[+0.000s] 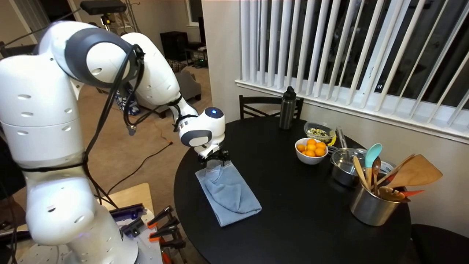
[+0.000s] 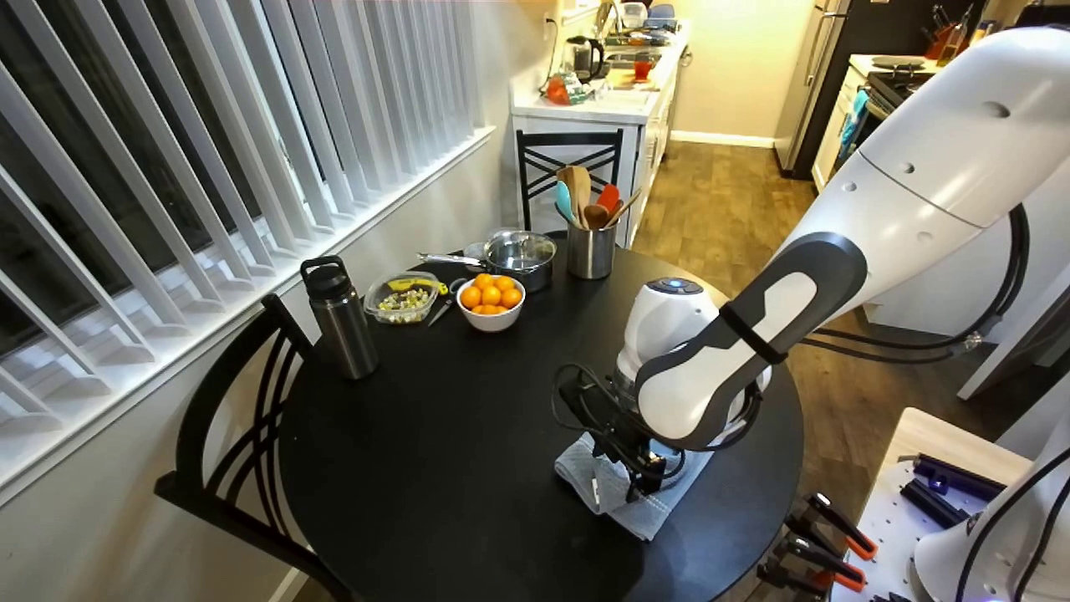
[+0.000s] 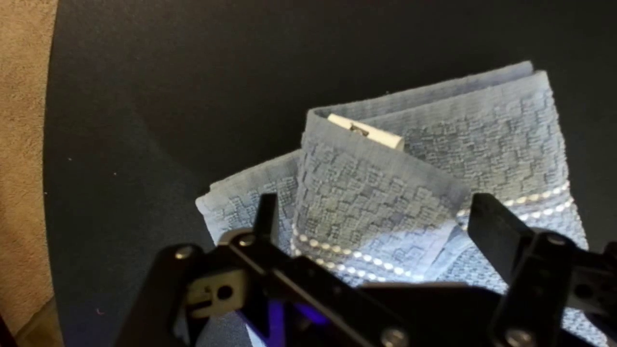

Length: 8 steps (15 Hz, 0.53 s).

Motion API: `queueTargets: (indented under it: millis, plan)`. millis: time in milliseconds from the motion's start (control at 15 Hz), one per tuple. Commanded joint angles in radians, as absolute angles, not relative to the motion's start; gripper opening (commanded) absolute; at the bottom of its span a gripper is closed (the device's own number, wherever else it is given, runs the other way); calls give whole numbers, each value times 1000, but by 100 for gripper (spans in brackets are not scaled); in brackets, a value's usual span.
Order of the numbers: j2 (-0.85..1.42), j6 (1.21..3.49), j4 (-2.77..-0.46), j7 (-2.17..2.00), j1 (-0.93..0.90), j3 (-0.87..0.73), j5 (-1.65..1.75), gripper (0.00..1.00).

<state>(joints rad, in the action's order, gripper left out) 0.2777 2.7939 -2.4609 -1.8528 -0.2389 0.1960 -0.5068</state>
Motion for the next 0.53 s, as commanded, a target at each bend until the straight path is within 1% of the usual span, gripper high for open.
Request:
queueTargets:
  millis: [0,267,467]
  plan:
    - [285,2794,-2454,-1859,-235,195,-501,100]
    - [298,2833,-2456,-1865,-241,179,-484,100]
    - [307,2803,-2450,-1865,-241,170,-466,100]
